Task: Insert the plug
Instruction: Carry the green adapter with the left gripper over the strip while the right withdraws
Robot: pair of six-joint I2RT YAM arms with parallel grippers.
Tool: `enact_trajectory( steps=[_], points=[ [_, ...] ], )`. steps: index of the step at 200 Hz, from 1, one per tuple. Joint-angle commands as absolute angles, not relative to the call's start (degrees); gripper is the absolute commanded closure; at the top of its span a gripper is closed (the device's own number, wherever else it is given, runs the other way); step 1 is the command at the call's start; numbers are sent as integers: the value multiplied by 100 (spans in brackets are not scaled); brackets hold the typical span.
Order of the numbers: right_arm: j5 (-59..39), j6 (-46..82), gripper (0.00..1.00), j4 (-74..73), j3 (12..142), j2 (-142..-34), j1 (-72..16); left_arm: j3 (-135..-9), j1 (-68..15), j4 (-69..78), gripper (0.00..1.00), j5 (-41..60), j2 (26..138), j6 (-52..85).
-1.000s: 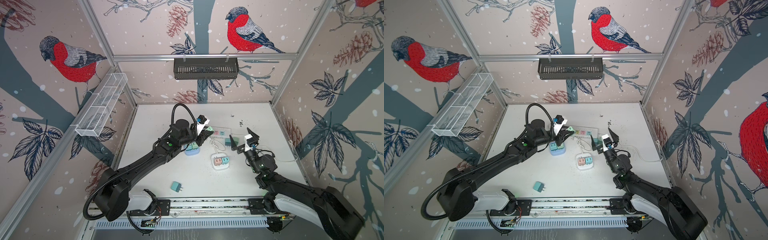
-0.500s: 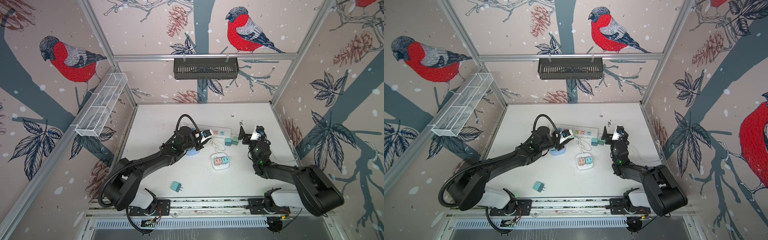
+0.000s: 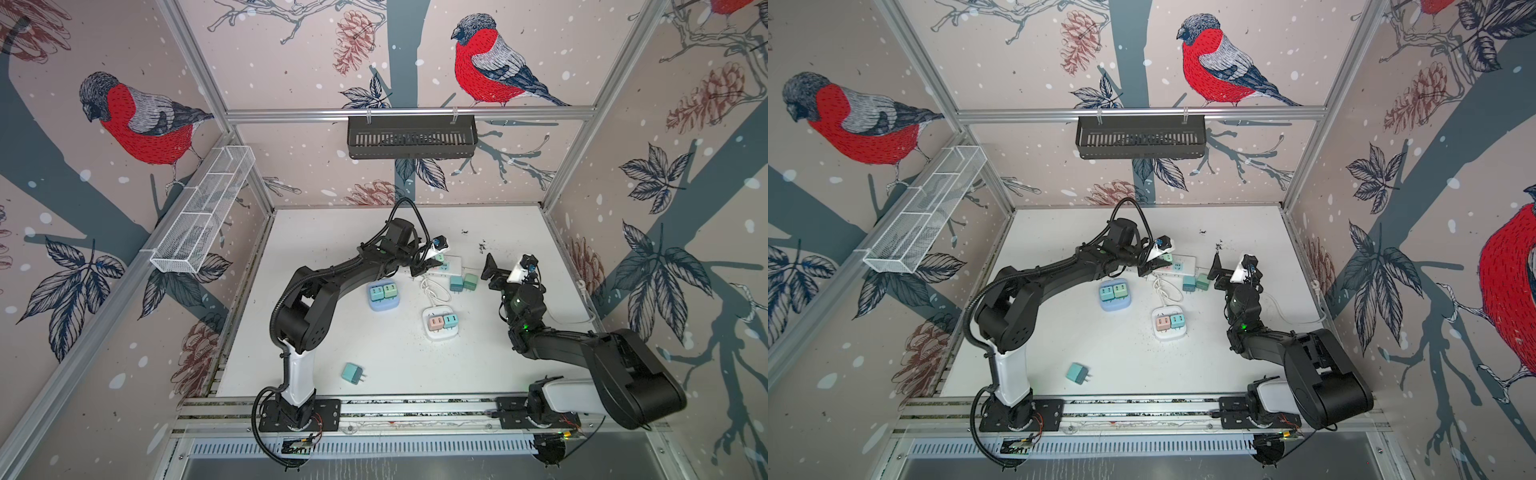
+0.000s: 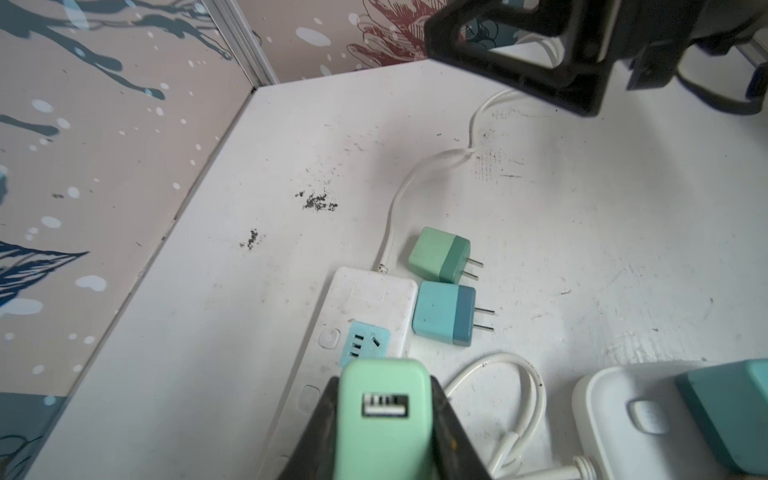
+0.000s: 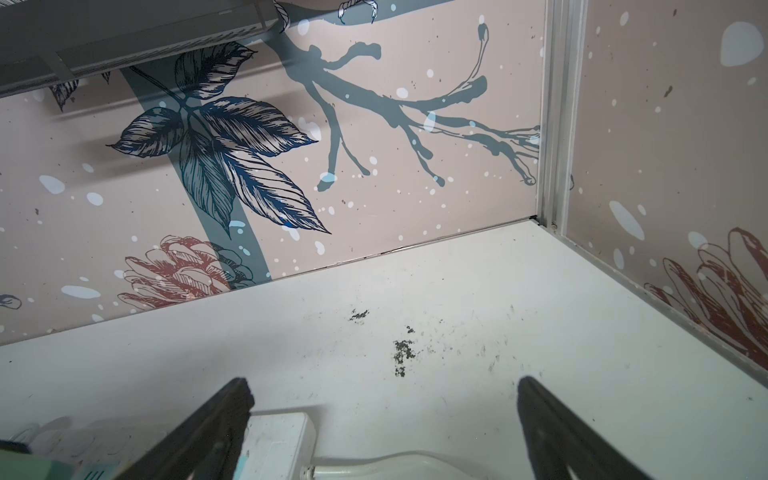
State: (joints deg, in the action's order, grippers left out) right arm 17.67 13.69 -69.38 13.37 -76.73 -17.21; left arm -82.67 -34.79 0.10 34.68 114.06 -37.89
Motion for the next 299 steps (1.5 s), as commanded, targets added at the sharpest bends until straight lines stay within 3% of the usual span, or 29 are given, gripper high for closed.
enact_trajectory(
  steps=[1, 159, 299],
  points=[
    [1670, 1480, 0, -7206, 1242, -7586, -1708, -8647, -3410, -627, 100, 3770, 11704, -4116],
    [1672, 1518, 0, -6957, 1445, -7719, -1703, -10509, -3432, -1543, 100, 4032, 13192, -4389],
    [1687, 1538, 0, -6882, 1503, -7760, -1699, -11222, -3463, -2046, 100, 3943, 13771, -4375]
  ],
)
